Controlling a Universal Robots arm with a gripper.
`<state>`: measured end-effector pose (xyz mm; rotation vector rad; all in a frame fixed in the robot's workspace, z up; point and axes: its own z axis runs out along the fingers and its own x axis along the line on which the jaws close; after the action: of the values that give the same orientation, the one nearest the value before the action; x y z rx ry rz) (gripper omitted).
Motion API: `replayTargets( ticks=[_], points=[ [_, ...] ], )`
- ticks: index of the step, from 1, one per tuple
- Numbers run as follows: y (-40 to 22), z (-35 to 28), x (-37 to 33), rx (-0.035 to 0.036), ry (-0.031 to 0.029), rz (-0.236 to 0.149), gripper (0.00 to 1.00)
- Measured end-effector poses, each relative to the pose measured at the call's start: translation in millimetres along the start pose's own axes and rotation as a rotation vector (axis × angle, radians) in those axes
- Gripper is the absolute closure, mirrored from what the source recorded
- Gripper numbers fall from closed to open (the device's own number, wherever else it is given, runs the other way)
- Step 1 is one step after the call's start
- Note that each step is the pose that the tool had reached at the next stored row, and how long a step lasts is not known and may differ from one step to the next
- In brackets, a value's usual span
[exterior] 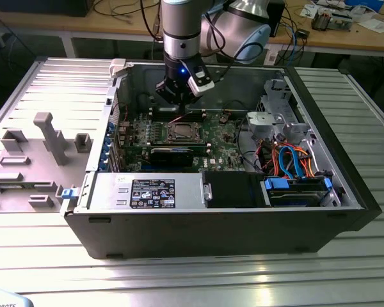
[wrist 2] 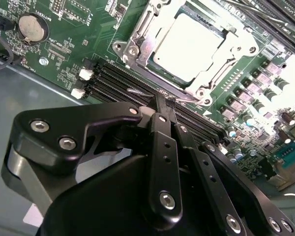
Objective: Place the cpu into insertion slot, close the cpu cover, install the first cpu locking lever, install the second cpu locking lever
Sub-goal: 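Install the first cpu locking lever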
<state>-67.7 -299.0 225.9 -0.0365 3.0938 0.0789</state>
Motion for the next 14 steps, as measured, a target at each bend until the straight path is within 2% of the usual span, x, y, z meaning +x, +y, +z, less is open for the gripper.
replayTargets(
  ticks=[7,14],
  points=[
    [-0.5,7.2,-7.7,0.0000,0.0000,0.000,0.89],
    [-1.0,14.4,-12.4,0.0000,0.0000,0.000,0.89]
  ],
)
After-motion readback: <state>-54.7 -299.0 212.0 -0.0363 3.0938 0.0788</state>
